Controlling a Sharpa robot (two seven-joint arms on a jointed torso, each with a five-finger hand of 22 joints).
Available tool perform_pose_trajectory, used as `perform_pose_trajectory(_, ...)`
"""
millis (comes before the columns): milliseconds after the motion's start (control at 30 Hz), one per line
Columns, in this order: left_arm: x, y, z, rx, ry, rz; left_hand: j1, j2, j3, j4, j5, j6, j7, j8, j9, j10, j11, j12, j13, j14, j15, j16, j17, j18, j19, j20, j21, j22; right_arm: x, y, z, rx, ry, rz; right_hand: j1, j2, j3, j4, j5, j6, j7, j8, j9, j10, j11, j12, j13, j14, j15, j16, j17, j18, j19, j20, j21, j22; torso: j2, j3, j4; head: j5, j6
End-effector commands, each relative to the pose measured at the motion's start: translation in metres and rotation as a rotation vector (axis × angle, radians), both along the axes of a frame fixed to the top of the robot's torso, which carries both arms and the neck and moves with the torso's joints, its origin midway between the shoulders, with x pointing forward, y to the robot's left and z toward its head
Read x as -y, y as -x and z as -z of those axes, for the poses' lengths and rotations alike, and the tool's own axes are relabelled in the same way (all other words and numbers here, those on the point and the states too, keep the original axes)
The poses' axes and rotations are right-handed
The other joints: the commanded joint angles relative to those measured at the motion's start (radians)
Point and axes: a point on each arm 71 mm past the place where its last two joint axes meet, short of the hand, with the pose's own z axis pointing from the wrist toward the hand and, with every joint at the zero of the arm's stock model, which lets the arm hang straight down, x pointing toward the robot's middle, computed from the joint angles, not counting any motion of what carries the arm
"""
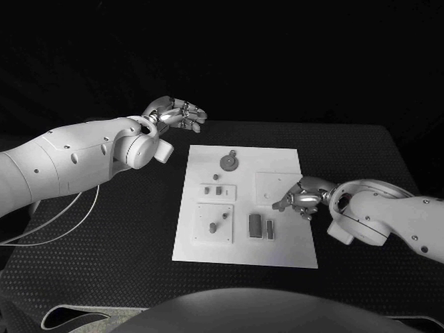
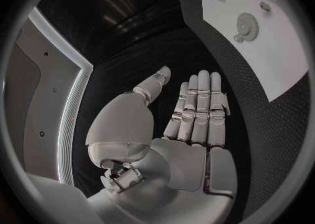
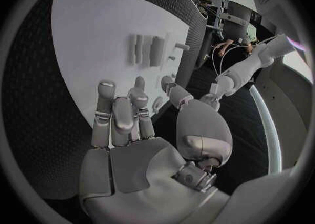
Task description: Assemble the parts on the task board
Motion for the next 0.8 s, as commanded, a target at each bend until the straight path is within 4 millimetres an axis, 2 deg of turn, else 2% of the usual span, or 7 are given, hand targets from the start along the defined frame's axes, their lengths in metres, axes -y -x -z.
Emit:
perform_pose_trajectory(33, 0.0, -0.002, -0.001, 0.001, 0.036, 0.004, -0.009, 0.0, 0.0, 0.007, 0.004, -0.007, -0.002, 0.004, -0.001, -0.006, -0.001, 0.0, -0.001, 0.008, 0.002, -0.005, 0.001, 0.0, -0.005, 0.003, 0.003, -0.001, -0.003, -0.02, -0.023, 0.185, -0.143, -0.105, 0.011, -0.006, 0.01, -0.006, 0.003, -0.024, 0.01, -0.007, -0.001, -0.009, 0.006, -0.009, -0.003, -0.017, 0.002, -0.009, -0.016, 0.012, 0.003, -0.001, -0.005, 0.014, -0.014, -0.004, 0.0008, -0.016, 0.0)
perform_pose_trajectory(233, -0.002, -0.006, -0.001, 0.0, 0.046, -0.008, -0.009, 0.0, 0.0, 0.007, 0.004, -0.006, -0.003, 0.005, -0.001, -0.005, -0.001, 0.0, -0.001, 0.007, 0.002, -0.006, 0.002, 0.0, -0.005, 0.003, 0.002, -0.002, 0.014, -0.073, -0.048, 0.275, -0.37, 0.007, 0.07, 0.044, 0.021, -0.071, 0.001, -0.076, 0.035, -0.023, 0.002, -0.13, 0.034, -0.094, -0.041, -0.161, 0.031, -0.114, -0.101, -0.007, -0.126, 0.047, -0.078, 0.006, -0.05, -0.0103, 0.0012, -0.031, 0.028)
perform_pose_trajectory(433, -0.002, -0.015, 0.001, 0.0, 0.054, -0.021, -0.009, 0.003, 0.0, 0.008, 0.004, -0.005, -0.006, 0.006, -0.001, -0.006, -0.001, 0.0, -0.001, 0.006, 0.002, -0.008, 0.003, -0.001, -0.006, 0.004, 0.002, -0.002, 0.023, -0.11, -0.051, 0.286, -0.491, 0.116, 0.125, 0.064, 0.024, -0.068, 0.003, -0.119, 0.066, -0.029, 0.011, -0.247, 0.067, -0.289, -0.219, -0.332, 0.072, -0.287, -0.186, -0.043, -0.309, 0.107, -0.202, -0.027, -0.085, -0.0218, 0.0027, -0.047, 0.051)
perform_pose_trajectory(500, -0.004, -0.018, 0.002, 0.001, 0.054, -0.032, -0.01, 0.006, 0.0, 0.008, 0.004, -0.005, -0.007, 0.006, -0.001, -0.009, 0.0, -0.002, -0.003, 0.003, 0.003, -0.012, 0.003, -0.001, -0.008, 0.004, 0.002, -0.003, 0.025, -0.121, -0.049, 0.3, -0.499, 0.136, 0.137, 0.07, 0.027, -0.066, 0.005, -0.14, 0.08, -0.034, 0.01, -0.266, 0.084, -0.373, -0.318, -0.373, 0.101, -0.37, -0.233, -0.054, -0.365, 0.127, -0.253, -0.049, -0.097, -0.0264, 0.0035, -0.052, 0.061)
perform_pose_trajectory(633, -0.007, -0.024, 0.005, -0.009, 0.068, -0.046, -0.013, 0.013, 0.0, 0.007, 0.005, -0.009, -0.01, 0.006, -0.003, -0.021, 0.0, -0.004, -0.008, -0.017, 0.009, -0.035, 0.003, -0.001, -0.013, 0.008, 0.001, -0.005, 0.029, -0.134, -0.044, 0.275, -0.563, 0.193, 0.142, 0.085, 0.049, -0.059, 0.004, -0.185, 0.098, -0.053, -0.005, -0.316, 0.143, -0.571, -0.524, -0.482, 0.211, -0.626, -0.376, -0.096, -0.523, 0.172, -0.383, -0.107, -0.109, -0.0301, 0.0015, -0.053, 0.086)
perform_pose_trajectory(733, -0.008, -0.027, 0.007, -0.013, 0.075, -0.041, -0.021, 0.017, 0.0, 0.008, 0.004, -0.016, -0.011, 0.003, -0.006, -0.046, 0.005, -0.006, -0.02, -0.062, 0.025, -0.074, -0.003, -0.004, -0.048, 0.022, -0.006, -0.019, 0.031, -0.139, -0.04, 0.276, -0.58, 0.206, 0.156, 0.096, 0.052, -0.062, 0.004, -0.215, 0.098, -0.065, -0.019, -0.331, 0.171, -0.683, -0.65, -0.534, 0.264, -0.782, -0.456, -0.12, -0.613, 0.194, -0.456, -0.139, -0.117, -0.0284, 0.002, -0.054, 0.101)
perform_pose_trajectory(800, -0.01, -0.028, 0.01, -0.016, 0.078, -0.041, -0.036, 0.015, -0.003, 0.011, 0.003, -0.026, -0.011, 0.0, -0.008, -0.066, 0.007, -0.007, -0.029, -0.106, 0.039, -0.108, -0.011, -0.012, -0.098, 0.038, -0.008, -0.04, 0.033, -0.142, -0.037, 0.272, -0.606, 0.227, 0.153, 0.095, 0.048, -0.064, 0.005, -0.232, 0.094, -0.071, -0.028, -0.346, 0.173, -0.729, -0.701, -0.567, 0.279, -0.842, -0.486, -0.134, -0.66, 0.205, -0.496, -0.158, -0.121, -0.0263, 0.0026, -0.053, 0.112)
